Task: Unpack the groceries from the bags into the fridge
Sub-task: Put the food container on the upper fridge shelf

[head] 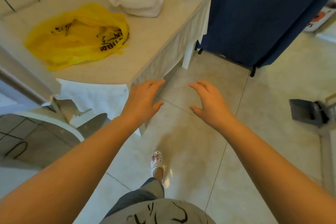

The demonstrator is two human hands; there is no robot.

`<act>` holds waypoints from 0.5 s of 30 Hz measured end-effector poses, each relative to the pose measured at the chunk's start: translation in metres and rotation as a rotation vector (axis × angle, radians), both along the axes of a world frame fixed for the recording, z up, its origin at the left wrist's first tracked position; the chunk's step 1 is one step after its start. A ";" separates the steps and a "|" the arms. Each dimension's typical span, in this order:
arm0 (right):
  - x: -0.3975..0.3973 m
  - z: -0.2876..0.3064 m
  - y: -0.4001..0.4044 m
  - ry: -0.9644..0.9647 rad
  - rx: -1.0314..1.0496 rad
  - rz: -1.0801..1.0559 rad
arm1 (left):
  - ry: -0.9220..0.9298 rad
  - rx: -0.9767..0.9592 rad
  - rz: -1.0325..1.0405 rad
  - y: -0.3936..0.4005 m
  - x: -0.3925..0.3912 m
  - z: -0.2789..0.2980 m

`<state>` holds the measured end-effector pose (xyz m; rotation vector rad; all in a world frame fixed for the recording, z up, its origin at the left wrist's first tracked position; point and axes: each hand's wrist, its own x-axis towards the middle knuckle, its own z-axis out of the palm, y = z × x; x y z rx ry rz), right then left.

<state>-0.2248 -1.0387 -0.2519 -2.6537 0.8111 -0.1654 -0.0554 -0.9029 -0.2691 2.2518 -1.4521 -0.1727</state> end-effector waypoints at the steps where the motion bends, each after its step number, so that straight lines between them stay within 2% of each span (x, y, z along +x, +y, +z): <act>1: 0.015 0.002 -0.017 -0.001 -0.004 0.009 | 0.005 -0.002 0.010 -0.019 0.014 0.000; 15: 0.200 0.012 -0.252 -0.008 0.019 0.141 | -0.035 0.028 0.154 -0.239 0.189 -0.001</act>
